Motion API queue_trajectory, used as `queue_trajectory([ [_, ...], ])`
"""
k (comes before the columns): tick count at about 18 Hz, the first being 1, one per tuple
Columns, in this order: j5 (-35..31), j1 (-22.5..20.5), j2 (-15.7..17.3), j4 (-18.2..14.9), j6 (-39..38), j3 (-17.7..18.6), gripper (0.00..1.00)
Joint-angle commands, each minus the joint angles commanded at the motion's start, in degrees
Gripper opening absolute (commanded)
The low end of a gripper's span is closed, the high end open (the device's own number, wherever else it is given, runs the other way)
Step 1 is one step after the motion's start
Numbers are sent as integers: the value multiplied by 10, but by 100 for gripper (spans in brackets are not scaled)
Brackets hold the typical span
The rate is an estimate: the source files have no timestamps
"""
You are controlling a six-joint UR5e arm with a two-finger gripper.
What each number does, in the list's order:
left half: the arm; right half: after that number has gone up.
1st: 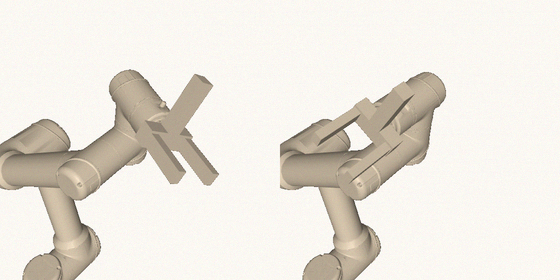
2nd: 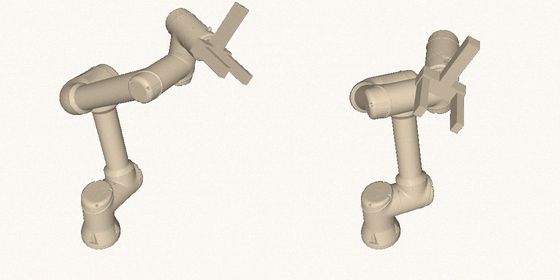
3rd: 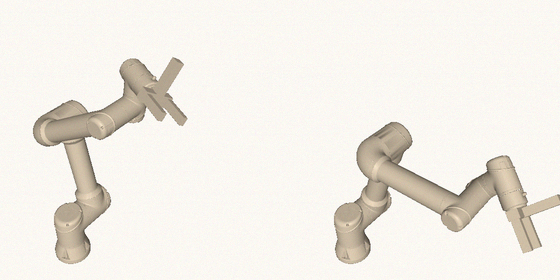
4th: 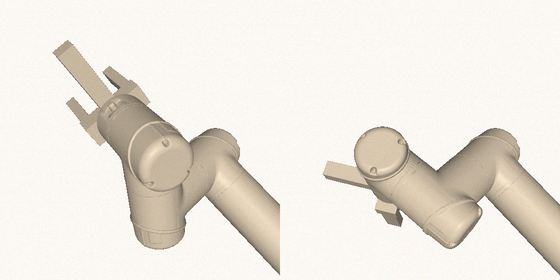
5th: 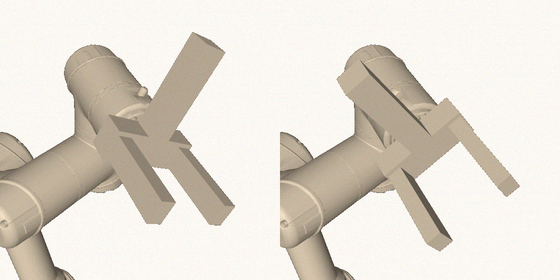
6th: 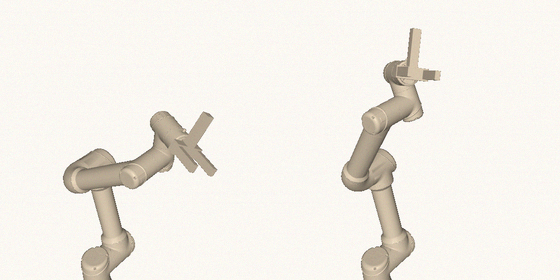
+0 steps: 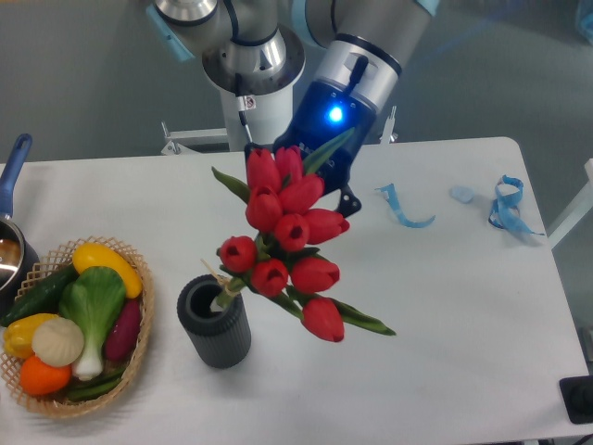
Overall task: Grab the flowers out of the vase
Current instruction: 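Lift the gripped tulips up out of the grey vase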
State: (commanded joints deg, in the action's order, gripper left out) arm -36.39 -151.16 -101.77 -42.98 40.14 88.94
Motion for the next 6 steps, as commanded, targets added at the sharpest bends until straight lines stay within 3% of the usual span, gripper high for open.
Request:
queue_trajectory([
  [6, -1, -36, -11, 0, 52, -2, 24],
])
